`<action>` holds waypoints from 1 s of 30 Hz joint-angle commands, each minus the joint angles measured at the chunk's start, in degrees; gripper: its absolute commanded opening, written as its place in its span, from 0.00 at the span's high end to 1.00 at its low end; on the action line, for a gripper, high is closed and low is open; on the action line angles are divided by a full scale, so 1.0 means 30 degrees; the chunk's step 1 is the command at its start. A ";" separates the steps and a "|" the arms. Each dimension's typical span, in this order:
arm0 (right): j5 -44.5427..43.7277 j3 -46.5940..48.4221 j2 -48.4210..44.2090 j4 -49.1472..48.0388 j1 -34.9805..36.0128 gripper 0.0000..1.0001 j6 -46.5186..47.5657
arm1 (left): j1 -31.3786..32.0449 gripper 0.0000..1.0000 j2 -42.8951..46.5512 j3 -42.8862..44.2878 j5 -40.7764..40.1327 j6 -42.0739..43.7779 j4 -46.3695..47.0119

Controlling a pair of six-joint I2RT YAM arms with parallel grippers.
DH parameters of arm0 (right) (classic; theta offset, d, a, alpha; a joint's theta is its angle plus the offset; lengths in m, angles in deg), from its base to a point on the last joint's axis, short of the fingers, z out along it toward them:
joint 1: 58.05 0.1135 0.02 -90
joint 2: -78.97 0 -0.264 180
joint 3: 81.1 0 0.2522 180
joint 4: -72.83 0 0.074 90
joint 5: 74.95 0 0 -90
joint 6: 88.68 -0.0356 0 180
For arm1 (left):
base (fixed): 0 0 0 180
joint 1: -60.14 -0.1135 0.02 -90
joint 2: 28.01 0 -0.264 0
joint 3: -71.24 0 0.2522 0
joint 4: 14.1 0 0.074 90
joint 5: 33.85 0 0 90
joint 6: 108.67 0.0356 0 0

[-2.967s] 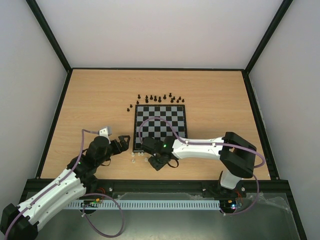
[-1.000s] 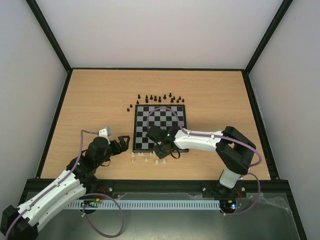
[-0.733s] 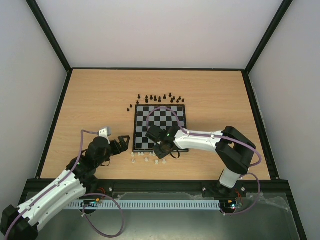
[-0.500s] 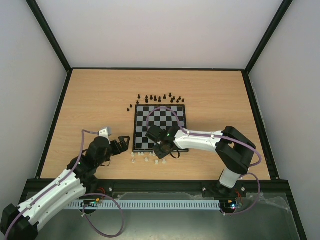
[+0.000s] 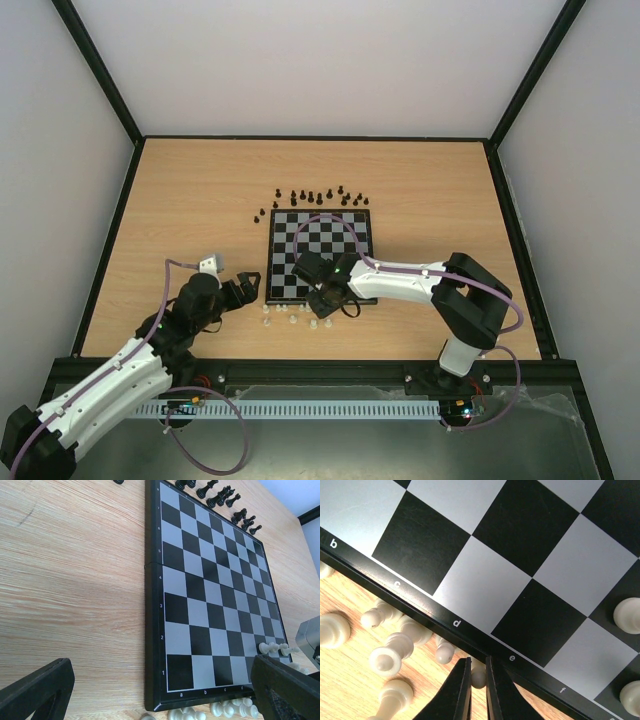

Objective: Set up the chess pieces on the board
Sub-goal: Pick up the chess piece at the center of the board, then place the chess piece on the chessboard.

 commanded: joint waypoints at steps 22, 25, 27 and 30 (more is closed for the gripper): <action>-0.1810 0.2493 -0.1174 0.3127 -0.1136 0.92 0.1149 | -0.0130 0.00 -0.0031 -0.0138 0.0001 0.0134 0.0177; -0.1664 0.2914 -0.1081 0.3175 -0.1340 0.92 0.1341 | -0.0139 0.01 0.0273 -0.0149 -0.0093 0.0137 -0.0035; -0.1610 0.3239 -0.0878 0.3211 -0.1548 0.92 0.1480 | -0.0144 0.01 0.0374 -0.0136 -0.0101 0.0109 -0.0042; -0.1519 0.3767 -0.0474 0.3184 -0.2052 0.92 0.1699 | -0.0144 0.01 0.0319 -0.0067 -0.0072 0.0132 -0.0057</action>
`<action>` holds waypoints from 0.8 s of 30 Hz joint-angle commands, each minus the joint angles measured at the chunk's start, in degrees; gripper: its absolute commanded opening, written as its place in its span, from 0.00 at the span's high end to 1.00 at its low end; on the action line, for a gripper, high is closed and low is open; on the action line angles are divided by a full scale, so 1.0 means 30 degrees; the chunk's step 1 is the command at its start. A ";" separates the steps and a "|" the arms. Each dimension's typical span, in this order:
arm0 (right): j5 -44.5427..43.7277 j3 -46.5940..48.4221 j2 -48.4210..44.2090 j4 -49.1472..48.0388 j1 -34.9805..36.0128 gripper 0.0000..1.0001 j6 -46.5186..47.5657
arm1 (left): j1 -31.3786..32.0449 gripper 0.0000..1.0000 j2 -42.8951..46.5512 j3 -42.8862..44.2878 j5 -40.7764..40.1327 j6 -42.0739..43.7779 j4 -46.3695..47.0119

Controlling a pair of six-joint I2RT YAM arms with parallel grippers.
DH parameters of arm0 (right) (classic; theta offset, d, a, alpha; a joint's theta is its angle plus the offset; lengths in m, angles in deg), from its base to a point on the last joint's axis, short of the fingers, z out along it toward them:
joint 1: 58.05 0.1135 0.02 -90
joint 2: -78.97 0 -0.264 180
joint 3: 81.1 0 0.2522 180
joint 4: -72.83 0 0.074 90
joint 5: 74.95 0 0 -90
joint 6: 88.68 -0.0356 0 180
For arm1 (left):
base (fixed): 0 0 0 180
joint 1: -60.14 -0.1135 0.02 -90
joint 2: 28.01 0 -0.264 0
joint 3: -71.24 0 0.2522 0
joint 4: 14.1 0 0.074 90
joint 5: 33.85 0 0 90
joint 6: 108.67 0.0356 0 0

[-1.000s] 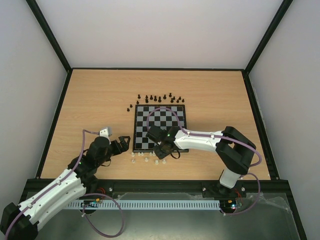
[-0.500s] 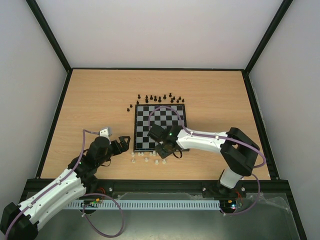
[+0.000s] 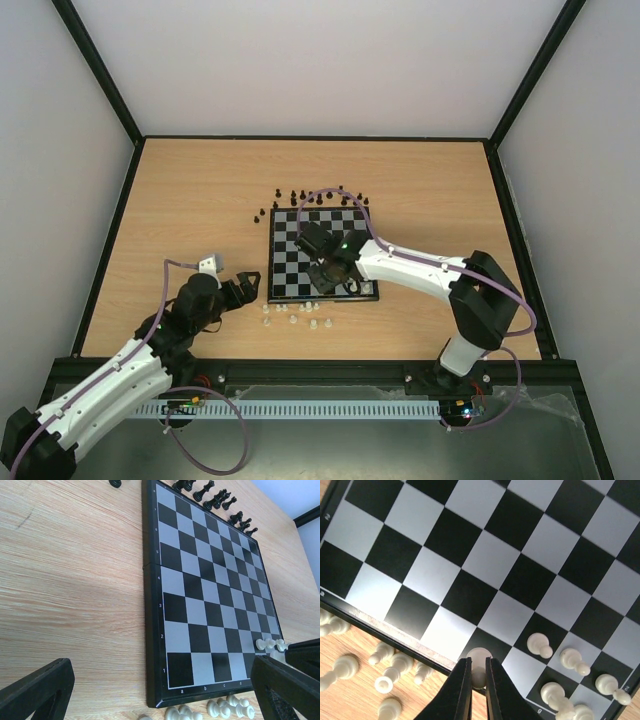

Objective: Set up the chess pieces on the board
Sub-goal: Place the chess piece on the chessboard.

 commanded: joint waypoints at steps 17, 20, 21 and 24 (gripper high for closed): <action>0.0695 0.1752 0.3140 0.0571 -0.1531 0.92 0.0857 | -0.0141 0.00 0.0359 0.0054 -0.0101 0.0255 -0.0408; 0.0702 0.1604 0.3196 0.0525 -0.1556 0.90 0.0869 | -0.0141 0.01 0.0419 0.0032 -0.0101 0.0232 -0.0445; 0.0699 0.1570 0.3183 0.0522 -0.1550 0.88 0.0843 | -0.0144 0.01 0.0420 0.0026 -0.0101 0.0226 -0.0439; 0.0594 0.1507 0.3214 0.0520 -0.1551 0.80 0.0822 | -0.0137 0.00 0.0435 -0.0003 -0.0101 0.0225 -0.0416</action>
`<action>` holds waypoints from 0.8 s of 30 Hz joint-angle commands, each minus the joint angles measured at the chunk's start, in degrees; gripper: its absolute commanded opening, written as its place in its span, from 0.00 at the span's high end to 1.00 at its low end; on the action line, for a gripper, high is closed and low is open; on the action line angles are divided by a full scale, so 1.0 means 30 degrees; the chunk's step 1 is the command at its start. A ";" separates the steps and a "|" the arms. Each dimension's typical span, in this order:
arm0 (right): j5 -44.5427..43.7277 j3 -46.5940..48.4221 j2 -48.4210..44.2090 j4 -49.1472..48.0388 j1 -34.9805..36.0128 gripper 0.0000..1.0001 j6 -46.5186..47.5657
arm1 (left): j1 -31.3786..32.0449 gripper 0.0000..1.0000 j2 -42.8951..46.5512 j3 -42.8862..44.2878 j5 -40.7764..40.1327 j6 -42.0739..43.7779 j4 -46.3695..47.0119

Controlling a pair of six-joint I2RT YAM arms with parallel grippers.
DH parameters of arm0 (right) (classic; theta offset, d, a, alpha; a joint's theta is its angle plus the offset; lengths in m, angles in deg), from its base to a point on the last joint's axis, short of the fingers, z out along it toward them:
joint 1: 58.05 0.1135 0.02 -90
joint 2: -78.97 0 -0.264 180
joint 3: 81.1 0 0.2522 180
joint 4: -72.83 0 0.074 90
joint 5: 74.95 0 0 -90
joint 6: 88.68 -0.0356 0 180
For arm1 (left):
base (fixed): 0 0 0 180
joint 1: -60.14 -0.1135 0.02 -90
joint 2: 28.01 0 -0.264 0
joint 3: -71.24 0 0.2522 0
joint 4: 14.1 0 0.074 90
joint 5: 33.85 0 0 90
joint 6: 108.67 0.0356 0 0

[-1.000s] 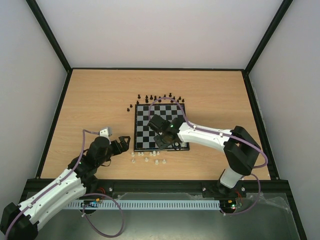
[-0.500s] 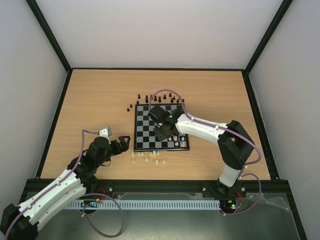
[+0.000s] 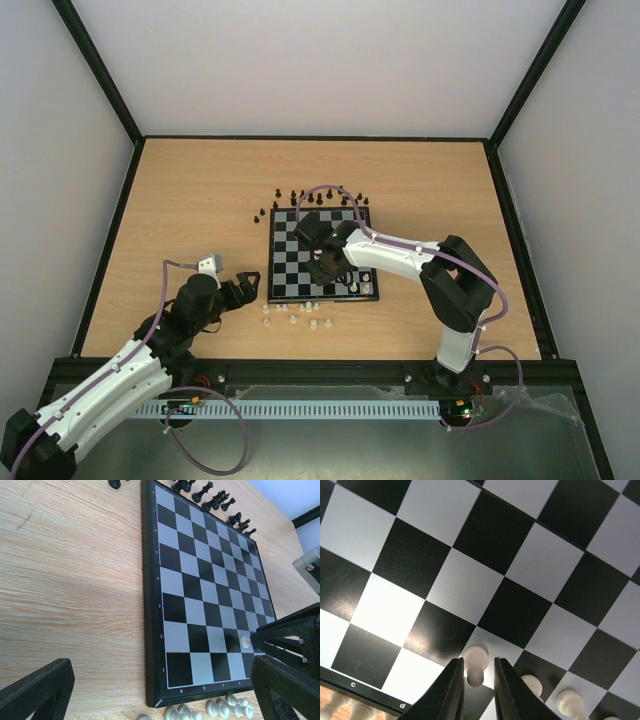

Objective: Set up the chess pieces on the board
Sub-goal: Place the chess piece on the chessboard.

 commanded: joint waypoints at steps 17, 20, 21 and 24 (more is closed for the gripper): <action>0.1246 -0.2318 -0.4144 -0.0091 0.0730 0.73 -0.0970 | -0.0145 0.01 -0.0149 0.0025 -0.0130 0.0093 -0.0079; 0.1204 -0.4184 -0.5571 -0.0819 0.1283 0.72 -0.2219 | -0.0130 0.00 -0.0761 0.0025 -0.0054 0.0122 0.0414; 0.1205 -0.4689 -0.6005 -0.1073 0.1480 0.72 -0.2625 | -0.0128 0.01 -0.1035 0.0025 0.0018 0.0122 0.0632; 0.1128 -0.5873 -0.6870 -0.1568 0.2322 0.71 -0.3569 | -0.0145 0.00 -0.1939 0.0053 0.0251 0.0166 0.1275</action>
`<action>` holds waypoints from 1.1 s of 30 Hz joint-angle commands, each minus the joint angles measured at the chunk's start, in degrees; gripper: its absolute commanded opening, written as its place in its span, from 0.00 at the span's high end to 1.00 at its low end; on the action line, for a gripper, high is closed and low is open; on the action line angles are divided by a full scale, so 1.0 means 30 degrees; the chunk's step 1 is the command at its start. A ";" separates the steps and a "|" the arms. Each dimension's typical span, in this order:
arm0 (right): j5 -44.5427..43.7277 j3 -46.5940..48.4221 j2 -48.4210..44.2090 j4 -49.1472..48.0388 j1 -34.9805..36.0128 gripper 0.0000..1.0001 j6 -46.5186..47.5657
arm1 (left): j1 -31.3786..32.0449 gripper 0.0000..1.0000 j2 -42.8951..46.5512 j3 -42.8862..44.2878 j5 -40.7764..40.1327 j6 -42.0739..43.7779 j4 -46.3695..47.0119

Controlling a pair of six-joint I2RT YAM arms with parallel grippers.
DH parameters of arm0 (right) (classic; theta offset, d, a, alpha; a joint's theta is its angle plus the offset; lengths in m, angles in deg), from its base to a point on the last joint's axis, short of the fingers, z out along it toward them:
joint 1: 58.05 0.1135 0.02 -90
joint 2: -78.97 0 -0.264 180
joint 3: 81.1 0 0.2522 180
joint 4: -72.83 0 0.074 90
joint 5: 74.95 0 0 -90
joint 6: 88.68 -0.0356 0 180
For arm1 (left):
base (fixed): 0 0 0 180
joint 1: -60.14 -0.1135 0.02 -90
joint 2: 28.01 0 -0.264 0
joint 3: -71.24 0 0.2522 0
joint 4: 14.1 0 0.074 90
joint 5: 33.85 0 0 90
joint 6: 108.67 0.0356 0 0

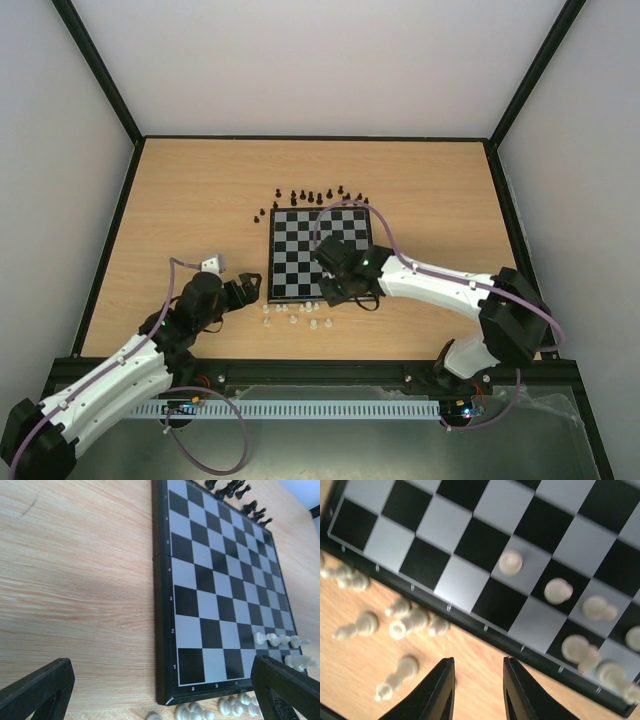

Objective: Set up the chess pieces on the board
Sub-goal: Pick up the chess piece at the center of the board.

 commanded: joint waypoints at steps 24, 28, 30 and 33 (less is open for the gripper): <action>-0.0288 -0.2924 0.1563 -0.2737 0.1276 0.69 -0.2813 | -0.0115 0.01 -0.1924 0.0377 0.0406 0.0436 0.1590; -0.0425 -0.2526 0.2129 -0.2757 0.1233 0.68 -0.2633 | -0.0107 0.00 -0.1857 0.0347 0.0349 0.0424 0.1547; -0.0425 -0.2230 0.2570 -0.2781 0.1042 0.68 -0.2432 | -0.0108 0.00 -0.1835 0.0303 0.0346 0.0423 0.1555; -0.0425 -0.2004 0.2829 -0.2781 0.0919 0.68 -0.2269 | -0.0115 0.00 -0.1845 0.0289 0.0334 0.0423 0.1547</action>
